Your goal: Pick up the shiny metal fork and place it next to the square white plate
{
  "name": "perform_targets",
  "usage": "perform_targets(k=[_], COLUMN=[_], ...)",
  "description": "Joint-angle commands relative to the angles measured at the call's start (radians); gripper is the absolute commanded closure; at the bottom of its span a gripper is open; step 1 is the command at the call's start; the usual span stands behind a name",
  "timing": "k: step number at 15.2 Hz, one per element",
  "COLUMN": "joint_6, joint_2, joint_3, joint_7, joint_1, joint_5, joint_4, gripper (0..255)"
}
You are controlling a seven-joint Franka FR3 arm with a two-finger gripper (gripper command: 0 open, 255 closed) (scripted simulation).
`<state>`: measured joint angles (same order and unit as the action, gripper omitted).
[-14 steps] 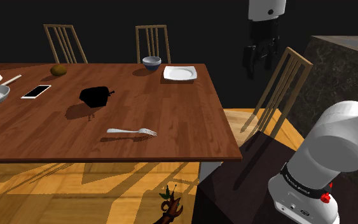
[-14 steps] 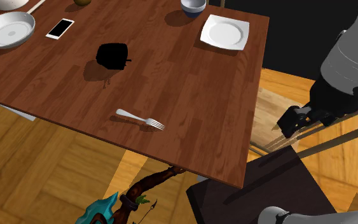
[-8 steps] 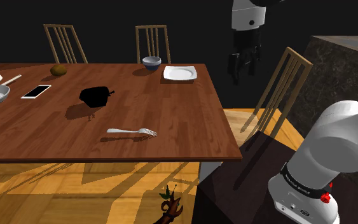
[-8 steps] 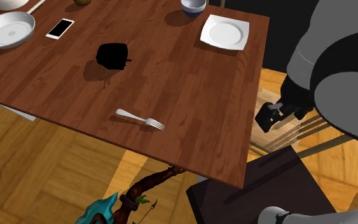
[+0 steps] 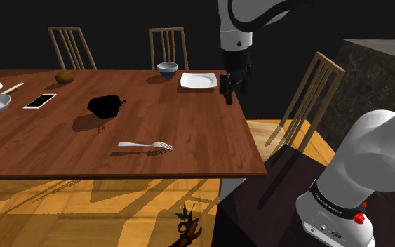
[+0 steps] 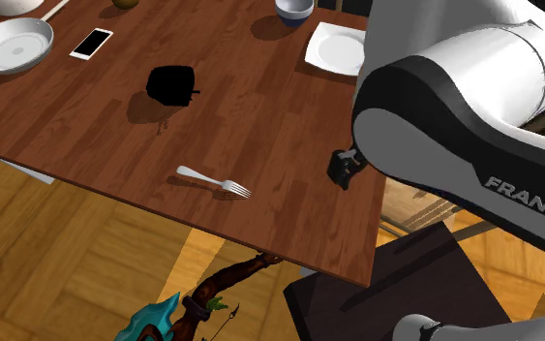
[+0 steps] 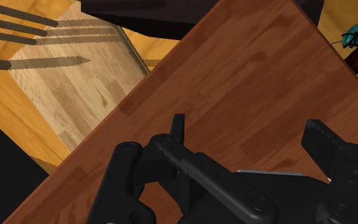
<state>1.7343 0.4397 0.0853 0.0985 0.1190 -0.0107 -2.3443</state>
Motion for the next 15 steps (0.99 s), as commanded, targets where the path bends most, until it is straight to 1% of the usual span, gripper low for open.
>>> perform_targets(k=[1, 8, 15], joint_6=[0.05, 0.172, 0.248], joint_2=[-0.071, -0.303, -0.535], joint_3=[0.01, 0.057, 0.103], joint_7=[-0.011, -0.038, -0.057], joint_1=[0.013, 0.059, 0.104], joint_5=[-0.009, -0.032, -0.03], joint_4=[0.025, 0.147, 0.316], gripper=[0, 0, 0])
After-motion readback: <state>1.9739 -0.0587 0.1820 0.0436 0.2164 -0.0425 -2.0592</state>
